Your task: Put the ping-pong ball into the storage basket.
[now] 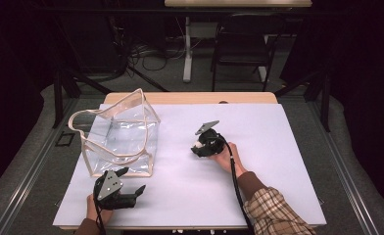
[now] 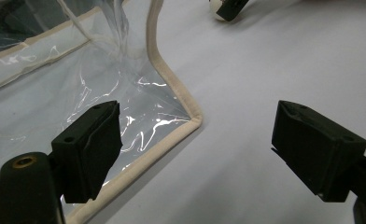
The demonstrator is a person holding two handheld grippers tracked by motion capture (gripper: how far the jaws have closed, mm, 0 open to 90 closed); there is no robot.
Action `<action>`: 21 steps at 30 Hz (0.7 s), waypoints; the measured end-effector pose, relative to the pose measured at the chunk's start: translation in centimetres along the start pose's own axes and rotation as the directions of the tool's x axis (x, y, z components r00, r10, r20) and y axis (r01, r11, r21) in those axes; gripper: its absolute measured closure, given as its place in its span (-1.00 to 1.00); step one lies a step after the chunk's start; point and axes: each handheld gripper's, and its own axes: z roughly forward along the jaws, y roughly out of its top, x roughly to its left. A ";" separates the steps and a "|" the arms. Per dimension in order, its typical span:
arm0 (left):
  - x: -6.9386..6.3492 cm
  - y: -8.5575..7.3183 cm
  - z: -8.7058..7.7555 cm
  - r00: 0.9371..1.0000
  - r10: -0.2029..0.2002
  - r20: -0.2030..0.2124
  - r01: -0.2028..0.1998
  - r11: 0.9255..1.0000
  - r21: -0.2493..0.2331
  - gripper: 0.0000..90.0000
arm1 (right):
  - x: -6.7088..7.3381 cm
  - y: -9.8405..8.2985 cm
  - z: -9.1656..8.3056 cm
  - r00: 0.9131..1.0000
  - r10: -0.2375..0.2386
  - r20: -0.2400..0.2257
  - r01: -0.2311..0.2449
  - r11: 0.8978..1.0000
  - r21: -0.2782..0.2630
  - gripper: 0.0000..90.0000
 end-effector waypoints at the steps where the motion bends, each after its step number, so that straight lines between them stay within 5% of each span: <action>1: 0.0 0.0 0.0 1.000 -0.002 -0.001 0.002 1.000 0.000 -0.64 | 0.0 0.0 0.0 1.000 -0.003 0.000 0.003 1.000 0.001 0.12; 21: 0.0 0.0 0.0 1.000 0.007 0.000 -0.007 1.000 -0.003 -0.64 | 0.5 0.6 -1.9 0.999 -0.028 0.017 0.029 0.999 -0.024 0.12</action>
